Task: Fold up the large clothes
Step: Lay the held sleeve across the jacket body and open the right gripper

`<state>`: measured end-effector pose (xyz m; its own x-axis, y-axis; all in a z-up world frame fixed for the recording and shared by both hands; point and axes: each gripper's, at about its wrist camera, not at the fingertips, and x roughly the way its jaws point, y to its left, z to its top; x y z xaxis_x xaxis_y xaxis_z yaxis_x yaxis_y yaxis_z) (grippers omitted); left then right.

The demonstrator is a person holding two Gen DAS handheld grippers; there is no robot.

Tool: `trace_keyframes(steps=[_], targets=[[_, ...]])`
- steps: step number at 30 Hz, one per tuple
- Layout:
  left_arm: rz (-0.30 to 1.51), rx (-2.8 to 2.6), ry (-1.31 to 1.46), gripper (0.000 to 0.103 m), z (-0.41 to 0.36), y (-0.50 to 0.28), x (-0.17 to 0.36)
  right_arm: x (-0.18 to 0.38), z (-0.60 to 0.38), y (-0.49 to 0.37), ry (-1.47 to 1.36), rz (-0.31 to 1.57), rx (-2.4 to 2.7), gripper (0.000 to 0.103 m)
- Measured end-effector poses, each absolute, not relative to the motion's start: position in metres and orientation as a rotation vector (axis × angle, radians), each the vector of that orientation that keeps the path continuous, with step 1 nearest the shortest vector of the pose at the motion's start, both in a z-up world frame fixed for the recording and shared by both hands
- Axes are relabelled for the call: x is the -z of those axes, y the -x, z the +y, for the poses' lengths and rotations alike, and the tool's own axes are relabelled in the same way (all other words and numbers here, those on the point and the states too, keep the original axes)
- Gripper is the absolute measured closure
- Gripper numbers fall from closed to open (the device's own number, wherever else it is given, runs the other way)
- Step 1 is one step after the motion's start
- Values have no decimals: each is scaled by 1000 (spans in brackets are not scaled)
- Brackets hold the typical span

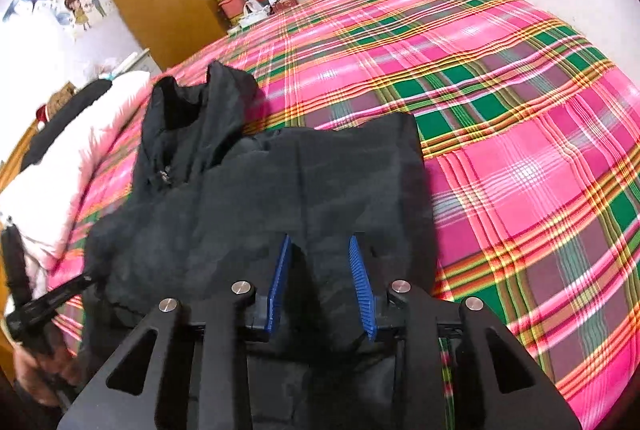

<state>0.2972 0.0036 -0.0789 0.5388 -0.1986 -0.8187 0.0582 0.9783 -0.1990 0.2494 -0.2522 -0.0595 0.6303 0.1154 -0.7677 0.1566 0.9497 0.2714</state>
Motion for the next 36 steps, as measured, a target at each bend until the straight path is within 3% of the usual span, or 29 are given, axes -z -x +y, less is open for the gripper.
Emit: trace_keyframes(steps=[4,12,15,17,21,23,25,31,36], targets=[[1027,136,121,95,3,-302,93,99,-239,-259,-273,950,13,73],[1036,126,80,94,-5,-308,107,106,-231,-266,-179,987,25,74],[1046,107,139,88,5,-305,98,93,-235,-264,-186,997,25,74],[1040,78,169,76,14,-301,88,79,-237,-258,-172,970,34,74],[889,9,182,71,27,-296,53,44,-240,-248,-172,867,42,73],[803,20,180,60,26,-299,39,36,-237,-256,-163,847,36,73],[757,72,168,55,19,-307,36,38,-235,-273,-149,852,34,73],[940,178,46,52,-10,-335,90,84,-229,-318,-125,972,24,73],[937,186,63,45,-3,-341,101,88,-227,-320,-91,973,24,73]])
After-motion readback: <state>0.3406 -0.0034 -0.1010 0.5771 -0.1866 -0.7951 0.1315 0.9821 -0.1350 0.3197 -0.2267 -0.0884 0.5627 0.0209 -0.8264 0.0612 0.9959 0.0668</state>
